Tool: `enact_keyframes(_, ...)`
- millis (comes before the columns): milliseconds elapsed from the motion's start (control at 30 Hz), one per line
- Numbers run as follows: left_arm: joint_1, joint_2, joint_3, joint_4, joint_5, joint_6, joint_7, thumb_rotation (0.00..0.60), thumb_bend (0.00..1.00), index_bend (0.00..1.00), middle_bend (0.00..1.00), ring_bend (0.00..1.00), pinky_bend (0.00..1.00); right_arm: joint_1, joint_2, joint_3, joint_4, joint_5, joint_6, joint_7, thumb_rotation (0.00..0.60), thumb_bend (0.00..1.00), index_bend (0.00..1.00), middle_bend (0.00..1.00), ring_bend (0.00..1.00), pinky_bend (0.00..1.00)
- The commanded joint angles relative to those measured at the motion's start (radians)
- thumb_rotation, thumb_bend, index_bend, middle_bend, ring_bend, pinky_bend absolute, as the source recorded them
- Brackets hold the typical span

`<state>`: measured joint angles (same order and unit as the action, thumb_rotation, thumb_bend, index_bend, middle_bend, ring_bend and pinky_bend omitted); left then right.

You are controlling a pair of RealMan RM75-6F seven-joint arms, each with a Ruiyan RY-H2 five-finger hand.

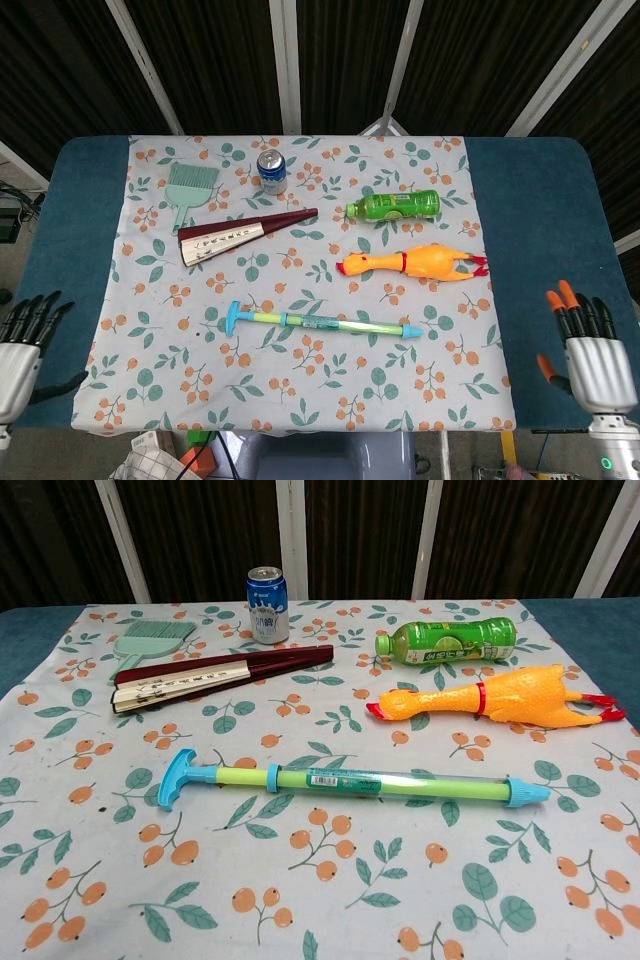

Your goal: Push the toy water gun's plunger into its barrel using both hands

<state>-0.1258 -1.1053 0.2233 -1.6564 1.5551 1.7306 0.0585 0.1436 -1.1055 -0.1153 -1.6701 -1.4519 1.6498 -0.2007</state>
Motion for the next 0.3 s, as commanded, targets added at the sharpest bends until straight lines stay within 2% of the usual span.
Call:
enact_keyframes(33, 0.040, 0.010, -0.010, 0.042, -0.001, 0.041, -0.061, 0.600, 0.20, 0.09, 0.00, 0.00, 0.00, -0.058, 0.007, -0.003, 0.069, -0.024, 0.043, 0.058, 0.600, 0.34, 0.00, 0.00, 0.00, 0.00)
enact_keyframes(300, 0.090, 0.019, -0.056, 0.073, -0.012, 0.058, -0.154, 0.600, 0.20, 0.08, 0.00, 0.00, 0.00, -0.092, 0.012, 0.037, 0.075, 0.002, 0.029, 0.118, 0.600, 0.34, 0.00, 0.00, 0.00, 0.00)
